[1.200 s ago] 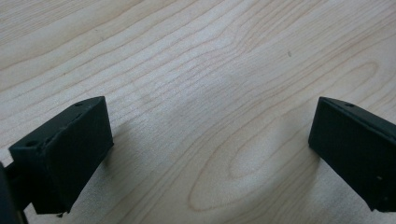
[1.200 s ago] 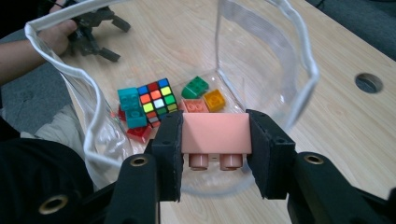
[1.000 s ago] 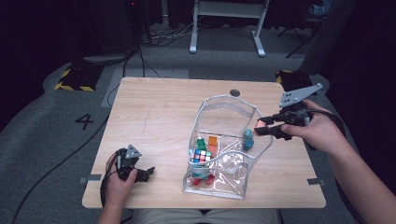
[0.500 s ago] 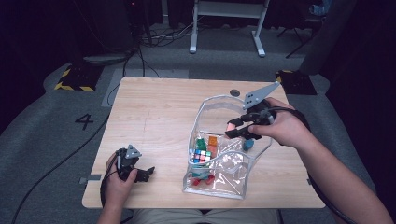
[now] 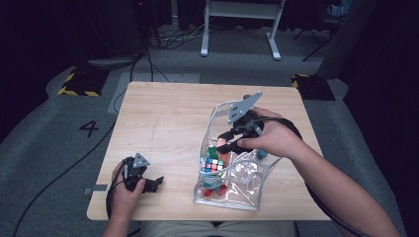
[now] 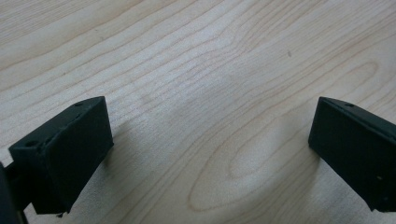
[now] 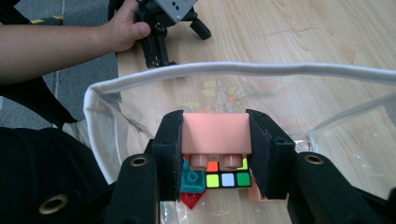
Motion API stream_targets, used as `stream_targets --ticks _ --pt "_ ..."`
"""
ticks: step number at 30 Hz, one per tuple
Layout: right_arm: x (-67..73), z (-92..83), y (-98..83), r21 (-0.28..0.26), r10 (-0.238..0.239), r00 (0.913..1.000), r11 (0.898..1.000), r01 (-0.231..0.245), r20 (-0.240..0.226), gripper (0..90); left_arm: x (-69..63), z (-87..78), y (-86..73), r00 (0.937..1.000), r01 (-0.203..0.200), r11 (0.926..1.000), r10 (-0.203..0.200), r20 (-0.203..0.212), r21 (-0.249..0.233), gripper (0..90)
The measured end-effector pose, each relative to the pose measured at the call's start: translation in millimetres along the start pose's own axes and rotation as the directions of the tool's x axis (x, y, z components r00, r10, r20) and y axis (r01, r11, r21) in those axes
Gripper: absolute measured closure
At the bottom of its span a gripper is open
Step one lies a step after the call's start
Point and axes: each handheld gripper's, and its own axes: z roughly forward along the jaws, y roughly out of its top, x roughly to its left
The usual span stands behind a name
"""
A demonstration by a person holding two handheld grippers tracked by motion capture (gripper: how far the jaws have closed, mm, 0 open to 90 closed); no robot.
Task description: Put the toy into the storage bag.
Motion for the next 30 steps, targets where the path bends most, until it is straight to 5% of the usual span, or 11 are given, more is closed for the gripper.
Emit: stream_targets --ticks 15,30 --pt "9.7 36.3 20.3 0.064 -0.049 0.9969 0.997 0.053 -0.062 59.3 0.1 -0.1 0.0 1.0 -0.003 1.0 0.003 -0.001 0.002 0.0" --pt "6.6 73.4 15.2 0.15 -0.105 0.9877 0.981 0.122 -0.116 59.2 0.1 -0.1 0.0 1.0 -0.002 1.0 0.002 0.0 0.001 0.0"
